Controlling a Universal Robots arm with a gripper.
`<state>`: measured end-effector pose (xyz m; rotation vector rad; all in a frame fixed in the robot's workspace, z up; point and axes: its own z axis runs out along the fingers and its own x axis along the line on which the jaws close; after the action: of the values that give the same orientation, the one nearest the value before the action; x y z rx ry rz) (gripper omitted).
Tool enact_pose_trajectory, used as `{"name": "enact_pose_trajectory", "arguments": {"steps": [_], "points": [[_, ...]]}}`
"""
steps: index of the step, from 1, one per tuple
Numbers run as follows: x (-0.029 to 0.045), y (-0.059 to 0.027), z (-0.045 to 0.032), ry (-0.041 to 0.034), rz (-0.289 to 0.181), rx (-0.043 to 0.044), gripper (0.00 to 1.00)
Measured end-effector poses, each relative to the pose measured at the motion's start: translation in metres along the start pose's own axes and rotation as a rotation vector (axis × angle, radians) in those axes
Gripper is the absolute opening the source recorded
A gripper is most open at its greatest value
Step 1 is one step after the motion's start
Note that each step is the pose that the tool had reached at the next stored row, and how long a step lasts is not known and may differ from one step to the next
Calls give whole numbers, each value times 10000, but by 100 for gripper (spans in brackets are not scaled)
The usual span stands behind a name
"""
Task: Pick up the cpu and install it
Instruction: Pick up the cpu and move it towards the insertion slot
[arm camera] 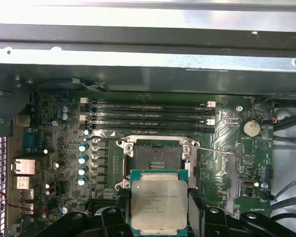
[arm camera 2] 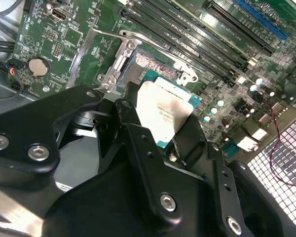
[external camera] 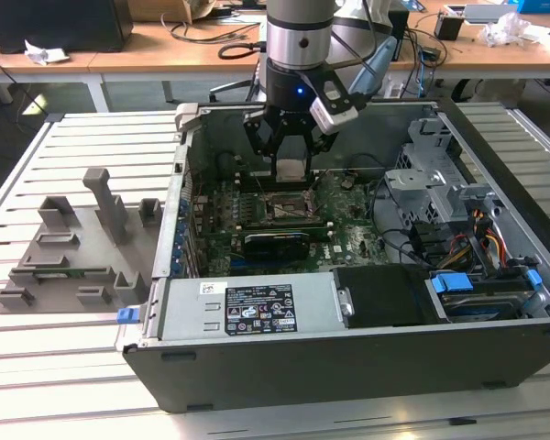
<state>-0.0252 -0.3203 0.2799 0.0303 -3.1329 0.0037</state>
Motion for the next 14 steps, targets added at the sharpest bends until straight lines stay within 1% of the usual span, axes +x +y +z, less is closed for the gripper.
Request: {"name": "enact_pose_trajectory", "arguments": {"steps": [2,3,6,8,9,11,12,14], "points": [[0,4,16,1,2,3,55],[0,15,19,1,3,22,55],[-1,50,25,2,2,105,55],[-2,78,36,5,1,190,55],[-2,86,37,6,2,342,55],[-2,93,38,11,6,729,55],[-2,94,38,13,8,834,55],[-2,94,37,14,7,836,55]]}}
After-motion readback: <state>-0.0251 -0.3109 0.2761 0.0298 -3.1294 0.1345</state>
